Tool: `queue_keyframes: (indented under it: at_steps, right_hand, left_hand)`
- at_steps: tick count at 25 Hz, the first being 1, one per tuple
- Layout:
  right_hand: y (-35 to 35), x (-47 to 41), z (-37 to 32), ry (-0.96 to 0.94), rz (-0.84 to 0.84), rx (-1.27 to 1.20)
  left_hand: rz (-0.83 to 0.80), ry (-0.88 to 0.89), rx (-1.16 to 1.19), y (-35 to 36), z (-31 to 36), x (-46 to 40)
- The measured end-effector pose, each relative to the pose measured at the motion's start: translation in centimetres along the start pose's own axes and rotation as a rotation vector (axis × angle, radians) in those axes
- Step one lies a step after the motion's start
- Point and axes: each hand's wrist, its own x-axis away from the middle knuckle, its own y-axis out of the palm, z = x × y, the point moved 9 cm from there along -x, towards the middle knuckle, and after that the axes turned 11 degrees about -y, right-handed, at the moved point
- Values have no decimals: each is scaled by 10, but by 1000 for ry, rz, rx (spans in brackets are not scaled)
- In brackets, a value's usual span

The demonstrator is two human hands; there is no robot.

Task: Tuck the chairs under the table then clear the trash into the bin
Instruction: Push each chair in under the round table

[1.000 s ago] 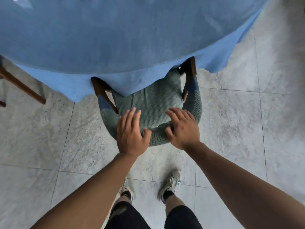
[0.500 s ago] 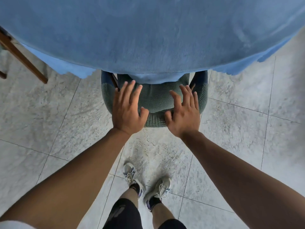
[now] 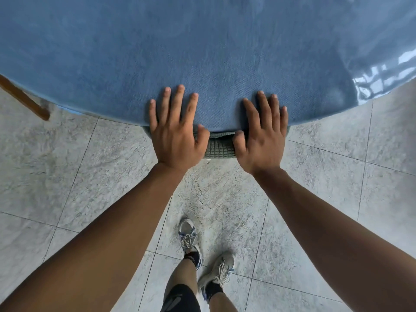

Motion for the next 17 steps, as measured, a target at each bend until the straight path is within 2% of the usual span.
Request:
queue_keyframes:
  at_steps: [6,9,13,17]
  right_hand:
    - [-3,-3,2,13,55,9]
    - [0,-8,4,28,26,26]
    - [0,-5,0,91,-98,13]
    - [4,9,-7,129,-370,-50]
  left_hand:
    - [81,-39,83,0,-4,-1]
    - [87,-87,91,2,-5,-4]
    - [-29,-89,47,1,-2,-4]
    - [-303,-35,-63,-3,-1,9]
